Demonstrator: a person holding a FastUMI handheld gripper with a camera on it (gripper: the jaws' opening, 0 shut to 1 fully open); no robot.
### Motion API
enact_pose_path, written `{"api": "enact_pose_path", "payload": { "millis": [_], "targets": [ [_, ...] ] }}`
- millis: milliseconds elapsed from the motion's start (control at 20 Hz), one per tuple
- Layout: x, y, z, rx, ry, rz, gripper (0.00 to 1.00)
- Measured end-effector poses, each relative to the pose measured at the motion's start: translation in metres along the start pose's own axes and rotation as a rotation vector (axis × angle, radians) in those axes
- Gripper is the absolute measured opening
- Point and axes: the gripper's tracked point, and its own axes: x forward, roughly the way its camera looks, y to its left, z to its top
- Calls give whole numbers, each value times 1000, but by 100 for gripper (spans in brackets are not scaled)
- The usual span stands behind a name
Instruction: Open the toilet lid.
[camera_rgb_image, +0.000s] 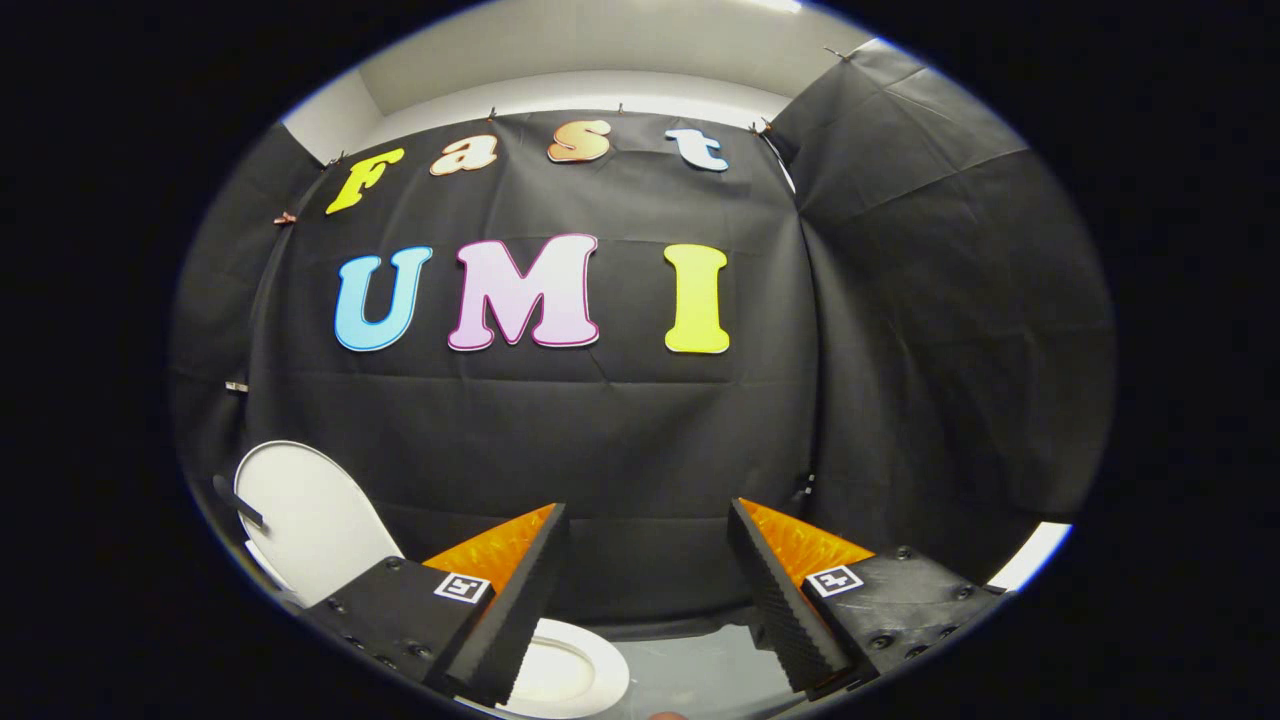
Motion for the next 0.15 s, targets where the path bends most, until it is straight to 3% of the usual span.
{"api": "enact_pose_path", "payload": {
  "millis": [150],
  "targets": [
    [0,-2,2,0,-9,5,99]
  ]
}}
